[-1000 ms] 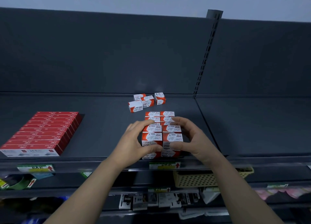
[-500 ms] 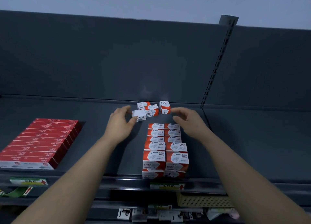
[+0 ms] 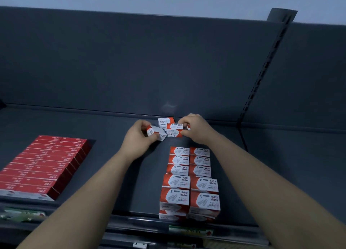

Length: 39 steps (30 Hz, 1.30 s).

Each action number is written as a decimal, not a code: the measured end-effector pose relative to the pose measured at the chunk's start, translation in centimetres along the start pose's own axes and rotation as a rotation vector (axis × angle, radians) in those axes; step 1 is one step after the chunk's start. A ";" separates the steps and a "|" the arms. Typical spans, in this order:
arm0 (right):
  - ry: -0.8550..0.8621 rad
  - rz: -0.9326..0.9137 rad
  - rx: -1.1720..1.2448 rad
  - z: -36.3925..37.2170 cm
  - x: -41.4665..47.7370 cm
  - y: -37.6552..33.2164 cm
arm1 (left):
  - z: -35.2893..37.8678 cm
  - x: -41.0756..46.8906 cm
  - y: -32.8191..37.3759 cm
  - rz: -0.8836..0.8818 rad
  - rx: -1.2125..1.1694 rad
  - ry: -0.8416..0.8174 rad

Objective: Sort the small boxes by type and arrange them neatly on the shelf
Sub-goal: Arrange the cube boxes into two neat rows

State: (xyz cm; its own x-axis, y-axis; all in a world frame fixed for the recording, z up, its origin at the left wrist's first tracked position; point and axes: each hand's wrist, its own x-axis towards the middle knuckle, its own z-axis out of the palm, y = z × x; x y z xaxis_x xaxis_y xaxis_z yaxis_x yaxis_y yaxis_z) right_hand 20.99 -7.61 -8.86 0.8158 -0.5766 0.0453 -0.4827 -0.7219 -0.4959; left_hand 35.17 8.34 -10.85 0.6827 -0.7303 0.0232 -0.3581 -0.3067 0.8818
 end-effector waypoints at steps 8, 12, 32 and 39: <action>0.051 0.195 0.772 -2.3 -2.6 -0.7 | -0.8 -1.9 4.3 -0.119 -0.722 0.068; -0.006 0.277 1.115 -3.3 -5.6 -0.7 | -0.6 -2.4 5.6 -0.188 -0.586 -0.008; 0.130 0.305 1.080 -3.9 -14.9 0.1 | -0.9 -6.4 7.4 -0.134 -0.473 -0.340; 0.161 0.290 1.059 -3.5 -16.4 -0.3 | -1.8 -6.8 7.0 0.003 -0.304 -0.285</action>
State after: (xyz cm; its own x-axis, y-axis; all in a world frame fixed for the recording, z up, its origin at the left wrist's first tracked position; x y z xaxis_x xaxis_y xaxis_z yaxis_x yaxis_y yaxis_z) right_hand 6.65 0.67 -6.42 0.6284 -0.7688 -0.1184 -0.0693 0.0963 -0.9929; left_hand 29.12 12.28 -4.00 0.4629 -0.8838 -0.0682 -0.1264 -0.1420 0.9818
